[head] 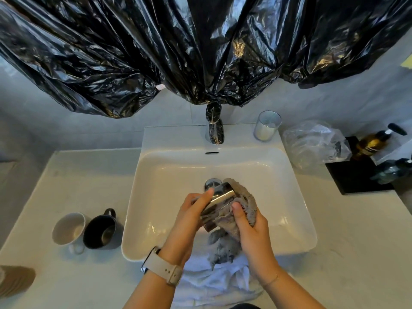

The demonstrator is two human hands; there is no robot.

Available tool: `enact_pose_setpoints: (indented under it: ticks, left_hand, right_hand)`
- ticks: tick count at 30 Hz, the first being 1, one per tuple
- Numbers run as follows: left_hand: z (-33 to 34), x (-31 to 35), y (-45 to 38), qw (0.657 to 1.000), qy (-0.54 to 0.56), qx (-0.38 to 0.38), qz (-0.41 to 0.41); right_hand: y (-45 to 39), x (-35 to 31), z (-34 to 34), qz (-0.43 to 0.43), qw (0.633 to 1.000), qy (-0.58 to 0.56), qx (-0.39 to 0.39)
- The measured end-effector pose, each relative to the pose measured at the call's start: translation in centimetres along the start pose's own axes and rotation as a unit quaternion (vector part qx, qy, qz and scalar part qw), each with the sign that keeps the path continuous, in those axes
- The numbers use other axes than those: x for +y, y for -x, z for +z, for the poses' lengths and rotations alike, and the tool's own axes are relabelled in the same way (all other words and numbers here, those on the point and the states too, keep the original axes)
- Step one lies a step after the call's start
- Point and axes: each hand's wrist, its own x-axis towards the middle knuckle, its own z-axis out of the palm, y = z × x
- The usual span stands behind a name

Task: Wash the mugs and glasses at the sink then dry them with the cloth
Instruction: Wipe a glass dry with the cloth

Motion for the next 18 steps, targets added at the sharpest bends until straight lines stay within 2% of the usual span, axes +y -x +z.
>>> enact_pose_setpoints:
  ticks: [3, 6, 9, 10, 11, 12, 14, 16, 18]
  left_hand:
    - [-1.7, 1.6, -0.3, 0.994, -0.094, -0.057, 0.017]
    - [-2.1, 3.2, -0.6, 0.977, -0.146, -0.151, -0.029]
    - [-1.0, 3.4, -1.0, 0.961, -0.144, -0.229, -0.057]
    - [-0.5, 3.1, -1.1, 0.967, -0.093, -0.226, -0.072]
    - [-0.1, 2.8, -1.3, 0.972, -0.003, -0.207, -0.109]
    - [0.3, 2.5, -1.5, 0.963, 0.119, -0.181, -0.159]
    - [0.7, 1.8, -2.0, 0.911, 0.313, -0.14, -0.228]
    - [1.2, 1.5, -2.3, 0.895, 0.361, -0.105, -0.239]
    - [1.7, 1.5, -2.5, 0.895, 0.371, -0.083, -0.234]
  right_hand:
    - [-0.9, -0.9, -0.7, 0.026, 0.999, -0.014, -0.019]
    - [-2.2, -1.8, -0.9, 0.047, 0.998, 0.005, -0.041]
    - [-3.5, -2.7, -0.4, 0.048, 0.998, 0.025, -0.031]
    - [-3.9, -2.9, -0.4, 0.049, 0.998, 0.022, -0.019]
    - [-4.3, -3.0, -0.5, 0.052, 0.999, 0.009, -0.002]
    - [-4.7, -3.1, -0.7, 0.058, 0.998, -0.02, 0.017]
    - [-4.8, -3.4, -1.2, 0.058, 0.996, -0.062, 0.038]
    - [-4.2, -3.4, -1.8, 0.036, 0.998, -0.053, 0.015]
    - [-3.2, -2.9, -2.2, 0.033, 0.998, -0.035, -0.049]
